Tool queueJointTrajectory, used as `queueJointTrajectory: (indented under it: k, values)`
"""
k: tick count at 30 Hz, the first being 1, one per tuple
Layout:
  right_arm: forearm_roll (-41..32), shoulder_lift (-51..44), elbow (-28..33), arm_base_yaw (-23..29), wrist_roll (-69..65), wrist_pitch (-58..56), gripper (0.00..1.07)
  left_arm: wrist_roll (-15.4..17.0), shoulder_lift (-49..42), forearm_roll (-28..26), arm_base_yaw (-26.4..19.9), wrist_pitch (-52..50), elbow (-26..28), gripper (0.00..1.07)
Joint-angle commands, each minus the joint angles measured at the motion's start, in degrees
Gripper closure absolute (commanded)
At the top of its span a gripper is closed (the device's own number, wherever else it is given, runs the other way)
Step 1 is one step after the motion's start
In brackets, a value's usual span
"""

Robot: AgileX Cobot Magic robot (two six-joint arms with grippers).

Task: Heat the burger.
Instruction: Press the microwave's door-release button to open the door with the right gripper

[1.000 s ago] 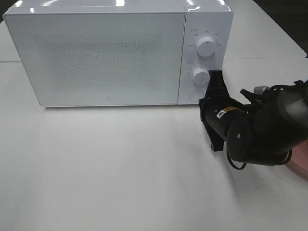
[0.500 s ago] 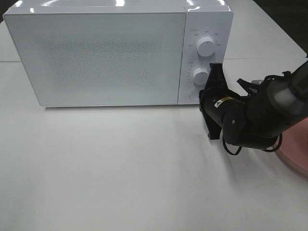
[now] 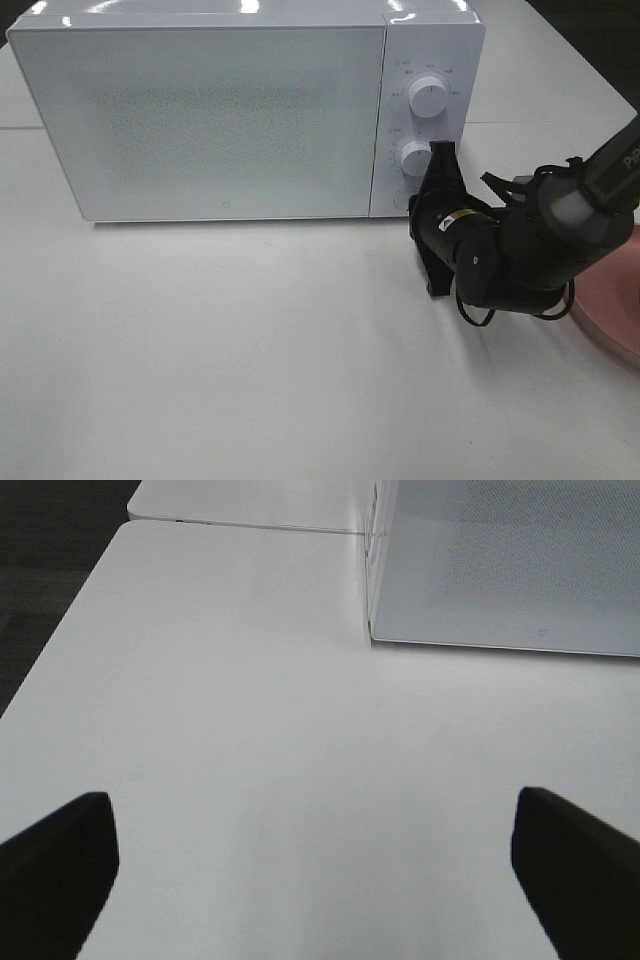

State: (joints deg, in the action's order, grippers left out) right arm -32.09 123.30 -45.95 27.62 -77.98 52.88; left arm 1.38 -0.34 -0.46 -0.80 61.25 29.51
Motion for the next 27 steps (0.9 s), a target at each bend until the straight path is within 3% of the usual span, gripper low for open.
queueJointTrajectory:
  k: [1,14,27]
  values:
    - [0.7,0.2,-1.0,-0.3,-0.5,1.5,1.07,0.1,-1.3,-0.1,0.2,-0.1,0.0,0.04]
    - [-0.1,2.4,-4.5,-0.3,-0.5,2.1,1.07,0.1,-1.3,-0.1,0.2,-0.1,0.0,0.04]
    - [-1.9,2.5,-4.8,-0.3,0.9,13.7,1.07,0.1,-1.3,-0.1,0.2,-0.1,0.0,0.04]
